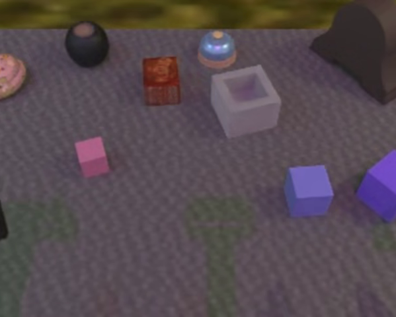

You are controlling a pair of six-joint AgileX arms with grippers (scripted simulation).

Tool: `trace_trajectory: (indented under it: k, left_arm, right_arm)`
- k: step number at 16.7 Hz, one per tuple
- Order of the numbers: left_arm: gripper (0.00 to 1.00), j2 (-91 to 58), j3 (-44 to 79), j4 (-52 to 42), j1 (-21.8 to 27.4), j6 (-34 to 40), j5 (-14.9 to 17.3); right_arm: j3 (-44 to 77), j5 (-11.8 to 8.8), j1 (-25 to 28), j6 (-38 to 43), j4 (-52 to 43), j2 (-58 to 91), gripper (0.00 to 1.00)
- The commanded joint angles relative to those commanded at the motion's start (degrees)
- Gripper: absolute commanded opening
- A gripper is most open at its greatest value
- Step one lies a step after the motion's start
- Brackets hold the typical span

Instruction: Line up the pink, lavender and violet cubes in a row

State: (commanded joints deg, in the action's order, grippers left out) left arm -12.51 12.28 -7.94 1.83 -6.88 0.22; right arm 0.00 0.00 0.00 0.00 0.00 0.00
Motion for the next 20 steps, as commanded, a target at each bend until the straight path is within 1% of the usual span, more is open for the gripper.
trace_trajectory:
  k: [4,13,16,20]
  left_arm:
    - [1.0,-20.12,17.32,-11.04,2.11,-9.35,-0.08]
    - [1.0,-78.51,60.78,-41.11,7.88,-33.96,-0.35]
    - [1.0,-93.28,73.07,-49.31,9.53,-40.82,-0.33]
    - [1.0,-107.55,86.12,-56.92,11.17,-47.63,-0.18]
  right_arm:
    - [0.0,0.0,0.0,0.0,0.0,0.0,1.0]
    - [0.0,0.0,0.0,0.0,0.0,0.0,1.0]
    - [0.0,0.0,0.0,0.0,0.0,0.0,1.0]
    - [0.0,0.0,0.0,0.0,0.0,0.0,1.0]
